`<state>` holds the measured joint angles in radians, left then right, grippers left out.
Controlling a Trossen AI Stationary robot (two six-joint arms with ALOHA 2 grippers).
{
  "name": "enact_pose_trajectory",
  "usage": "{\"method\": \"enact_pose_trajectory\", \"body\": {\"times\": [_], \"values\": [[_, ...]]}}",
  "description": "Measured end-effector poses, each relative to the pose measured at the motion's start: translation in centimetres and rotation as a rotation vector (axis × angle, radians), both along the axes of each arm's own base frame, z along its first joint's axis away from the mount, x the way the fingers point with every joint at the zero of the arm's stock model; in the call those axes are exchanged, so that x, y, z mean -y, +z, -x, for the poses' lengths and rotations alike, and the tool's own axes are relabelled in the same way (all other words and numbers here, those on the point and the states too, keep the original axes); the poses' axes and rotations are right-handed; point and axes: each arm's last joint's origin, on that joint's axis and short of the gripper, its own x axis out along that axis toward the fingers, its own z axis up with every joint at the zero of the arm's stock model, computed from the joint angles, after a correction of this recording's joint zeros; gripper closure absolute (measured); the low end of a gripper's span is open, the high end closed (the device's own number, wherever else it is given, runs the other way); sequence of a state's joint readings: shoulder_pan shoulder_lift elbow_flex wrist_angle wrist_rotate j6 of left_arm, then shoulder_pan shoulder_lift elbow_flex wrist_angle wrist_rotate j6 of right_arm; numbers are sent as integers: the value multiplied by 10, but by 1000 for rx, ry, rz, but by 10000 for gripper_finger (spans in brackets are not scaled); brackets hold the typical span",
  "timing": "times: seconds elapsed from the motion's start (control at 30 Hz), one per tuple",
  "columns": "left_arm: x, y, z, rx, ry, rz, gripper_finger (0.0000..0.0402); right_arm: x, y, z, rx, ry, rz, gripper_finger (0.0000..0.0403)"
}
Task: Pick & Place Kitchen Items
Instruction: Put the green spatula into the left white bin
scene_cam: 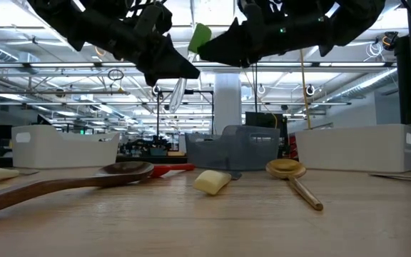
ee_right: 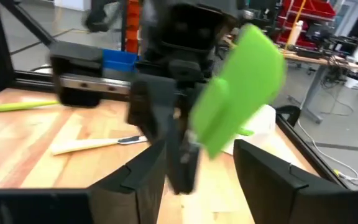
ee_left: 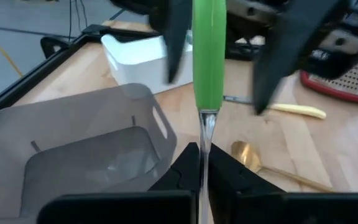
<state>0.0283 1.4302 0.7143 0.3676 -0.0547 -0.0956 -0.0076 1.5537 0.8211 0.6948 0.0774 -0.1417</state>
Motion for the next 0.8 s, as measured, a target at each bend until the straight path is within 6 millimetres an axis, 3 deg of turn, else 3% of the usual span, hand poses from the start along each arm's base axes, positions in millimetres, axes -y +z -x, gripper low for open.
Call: {"method": "enact_pose_trajectory", "body": {"times": [0.37, 0.8], "values": [[-12, 10, 24, -119, 73, 66, 397, -4, -5, 3, -72, 12, 0, 224], [-39, 14, 61, -302, 220, 125, 391, -4, -18, 6, -211, 11, 0, 227]]}}
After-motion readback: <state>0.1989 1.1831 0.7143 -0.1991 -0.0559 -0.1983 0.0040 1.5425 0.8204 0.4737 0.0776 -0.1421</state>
